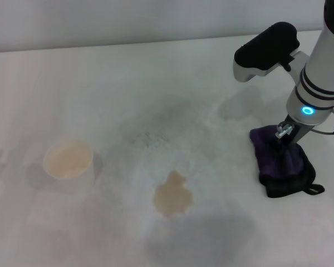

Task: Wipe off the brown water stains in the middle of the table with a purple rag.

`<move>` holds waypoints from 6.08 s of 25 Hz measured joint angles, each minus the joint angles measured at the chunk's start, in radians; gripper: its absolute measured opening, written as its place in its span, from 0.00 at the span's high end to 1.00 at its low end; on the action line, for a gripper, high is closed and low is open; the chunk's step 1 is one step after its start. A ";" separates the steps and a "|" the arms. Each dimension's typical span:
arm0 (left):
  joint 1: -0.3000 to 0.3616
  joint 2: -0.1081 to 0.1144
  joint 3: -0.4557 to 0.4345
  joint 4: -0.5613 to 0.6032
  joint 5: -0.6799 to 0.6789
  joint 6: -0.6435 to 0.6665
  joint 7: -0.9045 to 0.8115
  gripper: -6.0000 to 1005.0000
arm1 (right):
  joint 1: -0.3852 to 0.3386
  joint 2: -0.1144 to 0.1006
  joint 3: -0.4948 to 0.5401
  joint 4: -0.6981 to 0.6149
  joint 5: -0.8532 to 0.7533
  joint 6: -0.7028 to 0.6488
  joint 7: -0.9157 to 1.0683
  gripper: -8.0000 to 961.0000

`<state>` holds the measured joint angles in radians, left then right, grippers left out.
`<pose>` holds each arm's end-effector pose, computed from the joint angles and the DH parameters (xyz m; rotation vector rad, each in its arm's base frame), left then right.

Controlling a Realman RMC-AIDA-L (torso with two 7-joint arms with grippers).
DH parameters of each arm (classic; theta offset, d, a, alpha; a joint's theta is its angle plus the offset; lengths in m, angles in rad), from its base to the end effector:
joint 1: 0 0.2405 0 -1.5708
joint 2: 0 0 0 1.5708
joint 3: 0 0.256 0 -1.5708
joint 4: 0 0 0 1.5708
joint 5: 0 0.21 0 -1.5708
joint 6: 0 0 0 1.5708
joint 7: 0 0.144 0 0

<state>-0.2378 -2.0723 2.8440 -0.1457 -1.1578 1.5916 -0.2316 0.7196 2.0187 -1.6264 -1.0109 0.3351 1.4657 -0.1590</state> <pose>-0.3742 0.2286 0.0261 -1.7058 -0.2920 -0.6397 0.2383 0.3632 -0.0201 -2.1582 1.1952 -0.9275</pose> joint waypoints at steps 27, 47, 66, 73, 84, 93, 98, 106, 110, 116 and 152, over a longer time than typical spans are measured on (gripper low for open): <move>-0.009 -0.003 0.000 0.005 0.005 0.003 0.002 0.12 | 0.088 0.009 -0.374 -0.106 0.342 -0.112 0.020 0.89; -0.004 -0.005 0.000 0.007 0.009 -0.002 0.002 0.12 | 0.252 0.009 -0.566 -0.004 0.563 -0.249 0.008 0.89; -0.002 -0.005 0.000 0.009 0.009 -0.004 0.002 0.12 | 0.297 0.009 -0.585 0.035 0.519 -0.201 0.063 0.89; 0.001 -0.008 0.000 0.018 0.009 -0.003 0.011 0.12 | 0.286 0.009 -0.640 -0.038 0.692 -0.201 -0.003 0.89; 0.002 -0.007 0.000 0.046 0.009 -0.002 0.044 0.12 | 0.300 0.009 -0.650 0.050 0.622 -0.272 -0.012 0.89; 0.014 -0.006 0.000 0.042 0.002 -0.004 0.046 0.12 | 0.234 0.002 -0.419 0.024 0.357 -0.151 -0.019 0.89; 0.011 -0.005 0.000 0.043 0.001 -0.004 0.046 0.12 | 0.151 -0.002 -0.202 -0.004 0.220 -0.054 -0.098 0.89; 0.002 -0.004 0.000 0.043 0.001 -0.004 0.046 0.12 | 0.074 -0.008 0.112 0.008 0.041 0.007 -0.228 0.90; -0.005 -0.003 0.000 0.044 0.001 -0.004 0.046 0.12 | 0.056 -0.009 0.208 0.024 0.008 0.006 -0.283 0.90; -0.014 -0.003 0.000 0.043 0.001 -0.004 0.046 0.12 | 0.046 -0.008 0.228 0.045 0.003 -0.006 -0.319 0.90; -0.027 -0.002 0.000 0.037 -0.006 -0.030 0.046 0.12 | -0.278 -0.016 0.938 0.076 1.008 -0.252 -1.382 0.50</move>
<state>-0.2645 -2.0739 2.8440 -0.1089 -1.1636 1.5620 -0.1855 0.4421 2.0032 -0.6887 -0.9345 1.3429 1.2132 -1.5413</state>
